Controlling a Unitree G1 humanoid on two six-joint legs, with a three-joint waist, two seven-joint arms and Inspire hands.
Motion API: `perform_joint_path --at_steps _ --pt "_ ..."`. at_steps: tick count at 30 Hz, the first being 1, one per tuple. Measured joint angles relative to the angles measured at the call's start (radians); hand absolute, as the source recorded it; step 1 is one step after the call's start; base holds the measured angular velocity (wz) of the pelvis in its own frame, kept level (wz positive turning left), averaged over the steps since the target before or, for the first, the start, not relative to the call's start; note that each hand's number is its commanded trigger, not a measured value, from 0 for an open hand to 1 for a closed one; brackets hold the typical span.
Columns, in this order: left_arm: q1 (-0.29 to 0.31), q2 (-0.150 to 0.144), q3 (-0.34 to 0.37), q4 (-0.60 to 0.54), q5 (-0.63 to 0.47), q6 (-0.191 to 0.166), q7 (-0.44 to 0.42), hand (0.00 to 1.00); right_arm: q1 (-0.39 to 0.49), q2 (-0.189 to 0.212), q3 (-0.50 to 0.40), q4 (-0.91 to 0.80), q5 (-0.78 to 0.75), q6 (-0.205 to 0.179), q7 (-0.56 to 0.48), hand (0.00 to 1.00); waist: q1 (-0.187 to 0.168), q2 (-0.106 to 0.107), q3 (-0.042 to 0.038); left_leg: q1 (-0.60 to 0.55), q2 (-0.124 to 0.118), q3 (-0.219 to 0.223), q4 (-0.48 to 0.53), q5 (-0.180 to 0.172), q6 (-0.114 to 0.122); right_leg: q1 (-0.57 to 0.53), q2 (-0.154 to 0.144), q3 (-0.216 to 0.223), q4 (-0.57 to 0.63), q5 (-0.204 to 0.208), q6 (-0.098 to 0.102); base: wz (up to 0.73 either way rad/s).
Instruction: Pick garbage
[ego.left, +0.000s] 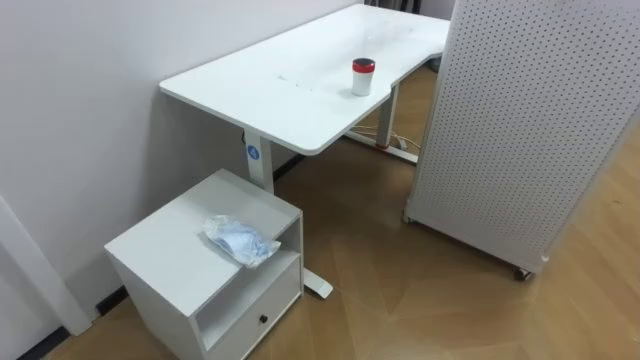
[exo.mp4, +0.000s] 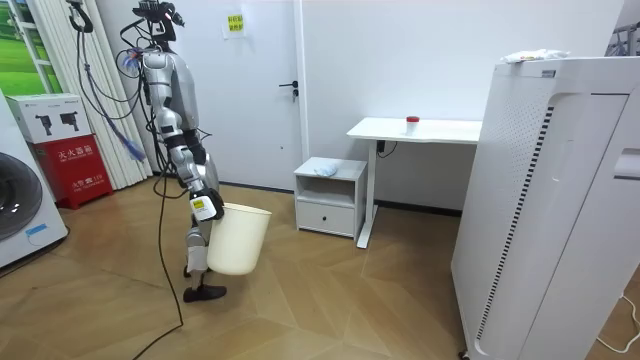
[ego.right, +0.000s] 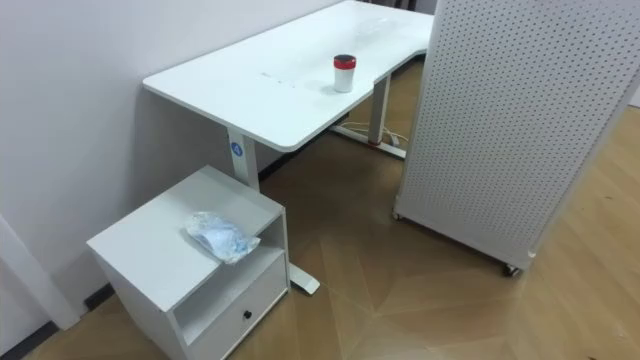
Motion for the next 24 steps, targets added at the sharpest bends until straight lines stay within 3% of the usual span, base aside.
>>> perform_joint_path --at_steps 20,24 --pt "-0.003 0.0 0.0 0.01 0.0 0.004 -0.019 0.0 -0.007 -0.002 0.011 -0.004 0.0 0.007 0.001 1.0 0.006 -0.003 -0.0026 -0.022 0.002 -0.004 0.017 0.0 0.0 -0.021 -0.001 -0.005 0.017 0.0 0.0 0.0" --pt "-0.004 0.001 0.004 0.015 0.0 0.004 -0.019 0.0 -0.011 -0.003 0.01 -0.002 0.0 0.016 0.013 1.0 0.01 -0.01 -0.0068 -0.048 0.002 -0.013 0.042 0.0 0.0 -0.032 -0.004 -0.019 0.022 0.0 -0.001 0.06"
